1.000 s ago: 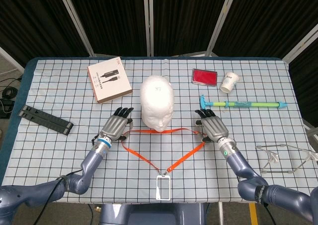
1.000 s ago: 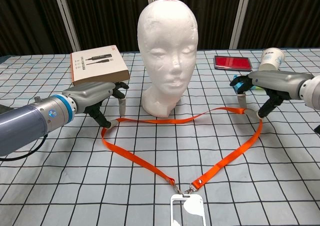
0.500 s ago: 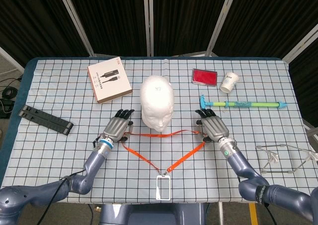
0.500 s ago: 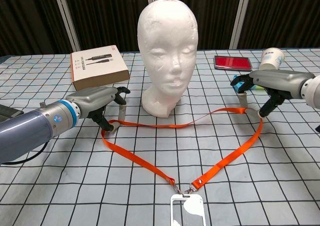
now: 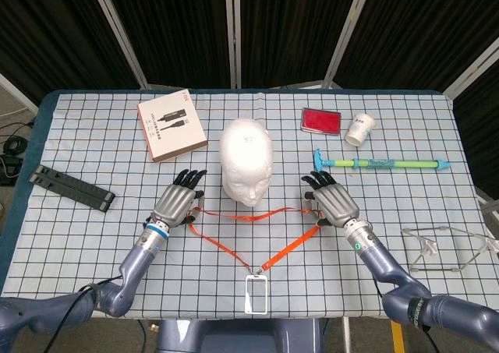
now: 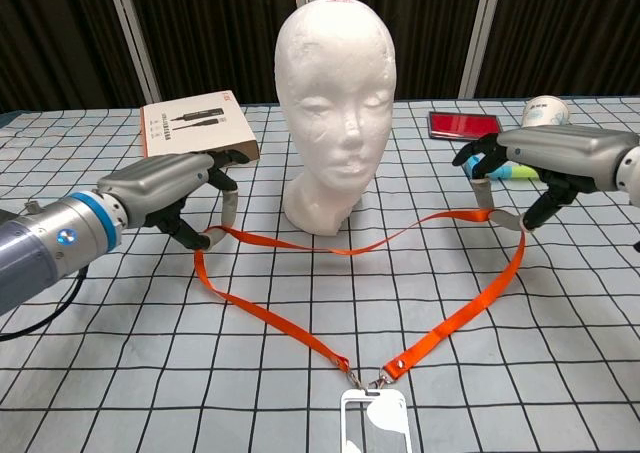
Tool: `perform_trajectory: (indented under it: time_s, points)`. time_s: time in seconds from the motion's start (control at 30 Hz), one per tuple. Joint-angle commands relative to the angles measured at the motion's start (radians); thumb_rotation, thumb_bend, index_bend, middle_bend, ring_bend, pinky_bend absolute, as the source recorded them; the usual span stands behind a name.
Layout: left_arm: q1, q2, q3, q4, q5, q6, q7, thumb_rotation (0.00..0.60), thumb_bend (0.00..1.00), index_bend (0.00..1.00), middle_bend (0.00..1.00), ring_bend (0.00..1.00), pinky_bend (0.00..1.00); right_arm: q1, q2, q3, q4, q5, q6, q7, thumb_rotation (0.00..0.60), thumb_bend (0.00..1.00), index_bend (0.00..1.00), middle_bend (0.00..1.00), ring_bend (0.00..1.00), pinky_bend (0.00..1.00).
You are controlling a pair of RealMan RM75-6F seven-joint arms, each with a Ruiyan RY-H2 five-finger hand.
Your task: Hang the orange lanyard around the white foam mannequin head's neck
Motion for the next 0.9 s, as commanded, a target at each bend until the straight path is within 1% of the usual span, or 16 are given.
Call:
perform_trajectory:
  time_s: [0.03, 0.1, 0.2, 0.3, 0.4, 0.47, 0.53, 0.63, 0.77, 0.9]
  points:
    - [0.052, 0.077, 0.03, -0.093, 0.07, 0.088, -0.033, 0.6, 0.52, 0.71, 0.0, 0.0, 0.0, -0.016, 0.042, -0.032, -0.022, -0.13, 0.088, 0.015, 0.6, 0.54, 0.74, 0.13, 0.0, 0.0]
    - [0.075, 0.127, 0.037, -0.153, 0.097, 0.125, -0.06, 0.6, 0.52, 0.71, 0.0, 0.0, 0.0, -0.024, 0.06, -0.041, -0.03, -0.188, 0.135, 0.029, 0.6, 0.54, 0.74, 0.14, 0.0, 0.0]
    - [0.098, 0.198, 0.034, -0.225, 0.128, 0.157, -0.123, 0.6, 0.52, 0.71, 0.0, 0.0, 0.0, -0.033, 0.083, -0.042, -0.043, -0.26, 0.206, 0.065, 0.6, 0.54, 0.74, 0.15, 0.0, 0.0]
    - [0.107, 0.248, 0.025, -0.263, 0.15, 0.172, -0.177, 0.6, 0.52, 0.71, 0.0, 0.0, 0.0, -0.034, 0.104, -0.041, -0.055, -0.307, 0.248, 0.101, 0.6, 0.54, 0.74, 0.15, 0.0, 0.0]
    - [0.103, 0.285, 0.006, -0.295, 0.157, 0.171, -0.218, 0.6, 0.52, 0.71, 0.0, 0.0, 0.0, -0.032, 0.122, -0.031, -0.07, -0.332, 0.277, 0.103, 0.6, 0.54, 0.74, 0.15, 0.0, 0.0]
    - [0.086, 0.31, -0.016, -0.311, 0.156, 0.148, -0.242, 0.6, 0.52, 0.71, 0.0, 0.0, 0.0, -0.029, 0.135, -0.019, -0.086, -0.334, 0.286, 0.1, 0.6, 0.54, 0.74, 0.15, 0.0, 0.0]
    - [0.071, 0.324, -0.038, -0.323, 0.147, 0.136, -0.24, 0.6, 0.52, 0.71, 0.0, 0.0, 0.0, -0.027, 0.143, -0.006, -0.101, -0.33, 0.293, 0.097, 0.6, 0.54, 0.74, 0.15, 0.0, 0.0]
    - [0.047, 0.344, -0.082, -0.354, 0.105, 0.113, -0.223, 0.6, 0.52, 0.71, 0.0, 0.0, 0.0, -0.021, 0.155, 0.022, -0.128, -0.312, 0.299, 0.081, 0.6, 0.54, 0.75, 0.15, 0.0, 0.0]
    - [0.023, 0.358, -0.126, -0.377, 0.037, 0.088, -0.179, 0.6, 0.52, 0.71, 0.0, 0.0, 0.0, -0.013, 0.166, 0.063, -0.164, -0.256, 0.289, 0.067, 0.6, 0.53, 0.75, 0.15, 0.0, 0.0]
    - [0.004, 0.366, -0.156, -0.382, -0.006, 0.072, -0.166, 0.6, 0.52, 0.72, 0.0, 0.0, 0.0, -0.004, 0.18, 0.107, -0.202, -0.198, 0.282, 0.033, 0.6, 0.54, 0.75, 0.15, 0.0, 0.0]
